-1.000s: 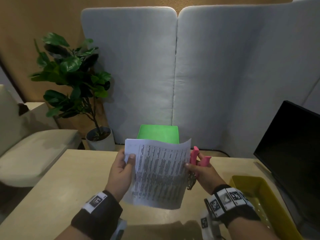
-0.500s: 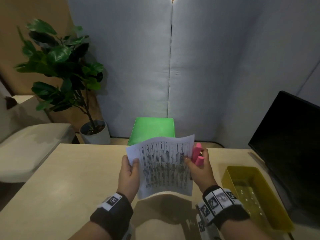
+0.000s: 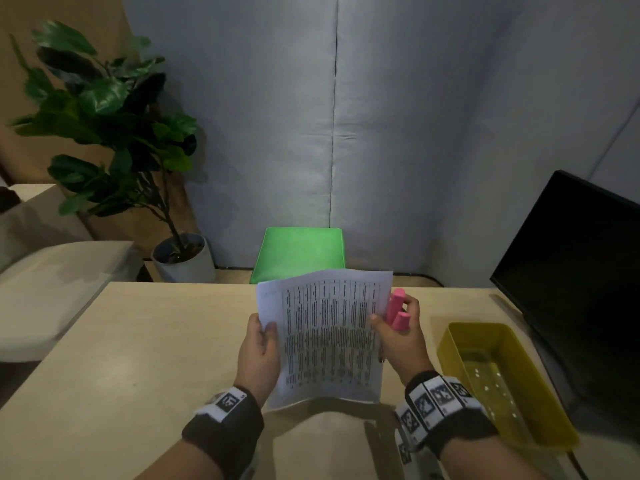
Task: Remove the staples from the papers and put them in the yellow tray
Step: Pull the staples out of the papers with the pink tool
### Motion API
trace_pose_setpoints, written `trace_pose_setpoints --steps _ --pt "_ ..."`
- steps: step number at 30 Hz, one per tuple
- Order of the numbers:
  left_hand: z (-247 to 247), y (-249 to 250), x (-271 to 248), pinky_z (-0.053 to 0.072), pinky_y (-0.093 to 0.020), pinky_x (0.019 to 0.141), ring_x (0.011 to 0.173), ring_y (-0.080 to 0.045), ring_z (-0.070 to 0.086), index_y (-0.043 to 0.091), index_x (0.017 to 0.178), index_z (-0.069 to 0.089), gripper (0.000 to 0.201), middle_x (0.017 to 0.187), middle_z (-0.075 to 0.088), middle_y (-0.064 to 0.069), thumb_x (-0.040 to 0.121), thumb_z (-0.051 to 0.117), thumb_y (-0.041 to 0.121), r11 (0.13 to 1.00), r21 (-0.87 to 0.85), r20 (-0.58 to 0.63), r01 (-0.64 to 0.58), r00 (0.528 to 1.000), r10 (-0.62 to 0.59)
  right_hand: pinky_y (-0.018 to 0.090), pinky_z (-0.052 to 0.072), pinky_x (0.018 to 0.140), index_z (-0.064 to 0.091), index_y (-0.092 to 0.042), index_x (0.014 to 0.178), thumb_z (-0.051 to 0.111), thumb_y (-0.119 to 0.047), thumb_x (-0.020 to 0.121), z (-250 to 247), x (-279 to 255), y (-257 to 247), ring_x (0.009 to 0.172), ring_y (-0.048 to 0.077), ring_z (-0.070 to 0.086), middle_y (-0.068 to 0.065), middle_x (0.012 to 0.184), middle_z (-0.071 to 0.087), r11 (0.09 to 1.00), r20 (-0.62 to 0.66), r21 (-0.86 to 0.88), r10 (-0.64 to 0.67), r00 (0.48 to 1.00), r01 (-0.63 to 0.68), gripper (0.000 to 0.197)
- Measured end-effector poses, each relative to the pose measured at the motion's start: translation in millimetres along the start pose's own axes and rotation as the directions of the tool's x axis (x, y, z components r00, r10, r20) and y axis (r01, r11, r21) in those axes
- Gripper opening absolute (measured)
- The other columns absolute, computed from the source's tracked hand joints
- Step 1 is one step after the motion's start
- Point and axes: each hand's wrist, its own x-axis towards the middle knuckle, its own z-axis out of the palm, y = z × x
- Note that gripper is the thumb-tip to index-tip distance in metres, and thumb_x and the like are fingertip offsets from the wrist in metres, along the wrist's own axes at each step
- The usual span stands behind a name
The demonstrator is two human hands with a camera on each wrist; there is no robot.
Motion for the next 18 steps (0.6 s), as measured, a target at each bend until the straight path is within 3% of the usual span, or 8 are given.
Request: trace_pose_setpoints --steps 3,7,10,12,15,18 --pt "-2 0 1 0.04 -0.02 0.056 0.072 -0.008 0.058 0.025 0.082 0.042 0.021 0.081 0.06 0.002 0.099 0.037 0.014 0.999 0.039 -0.039 -0.016 0.999 0.018 0.054 0.051 0.09 0.036 -0.032 0.116 0.061 -0.012 0.089 -3 2 -6 0.099 0.029 0.061 -0.001 0.099 0.059 0.997 -0.076 0.067 -0.03 0.997 0.035 0.041" --pt "-6 2 0 0.04 -0.023 0.054 0.069 -0.01 0.058 0.027 0.082 0.043 0.021 0.079 0.061 0.002 0.099 0.039 0.016 0.993 0.102 -0.024 -0.051 0.998 0.054 0.052 0.051 0.088 0.051 -0.027 0.109 0.061 -0.018 0.089 -10 4 -23 0.094 0.027 0.06 0.001 0.096 0.061 0.987 -0.207 0.077 -0.119 0.971 0.138 0.024" --pt "-9 5 -1 0.042 -0.02 0.054 0.068 -0.009 0.058 0.027 0.082 0.044 0.021 0.078 0.061 0.002 0.099 0.038 0.015 0.992 0.111 -0.01 -0.061 0.998 0.063 0.033 0.054 0.073 0.058 -0.021 0.111 0.06 -0.016 0.09 -13 6 -41 0.09 0.017 0.062 0.001 0.096 0.064 0.962 -0.238 0.195 -0.144 0.961 0.192 0.022" --pt "-10 7 -1 0.042 -0.013 0.053 0.065 -0.001 0.058 0.029 0.083 0.046 0.023 0.078 0.061 0.004 0.099 0.039 0.013 0.991 0.111 -0.015 -0.08 0.997 0.082 0.025 0.052 0.072 0.061 -0.02 0.109 0.061 -0.013 0.089 -12 6 -55 0.091 0.014 0.064 0.003 0.098 0.067 0.93 -0.225 0.294 -0.158 0.961 0.222 0.022" --pt "-11 11 -1 0.043 -0.007 0.051 0.061 0.003 0.059 0.026 0.083 0.048 0.024 0.075 0.06 0.004 0.098 0.04 0.009 0.987 0.115 -0.031 -0.11 0.993 0.115 0.027 0.053 0.08 0.061 -0.017 0.103 0.062 -0.008 0.087 -5 7 -74 0.094 0.017 0.063 0.005 0.101 0.068 0.88 -0.226 0.409 -0.157 0.961 0.24 0.019" --pt "-11 13 0 0.042 -0.005 0.05 0.063 -0.004 0.056 0.016 0.087 0.049 0.016 0.074 0.059 0.002 0.098 0.04 0.01 0.988 0.114 -0.043 -0.108 0.993 0.113 0.034 0.053 0.081 0.059 -0.004 0.108 0.061 -0.006 0.086 4 6 -87 0.089 0.022 0.063 0.006 0.098 0.069 0.832 -0.201 0.504 -0.147 0.969 0.231 0.023"
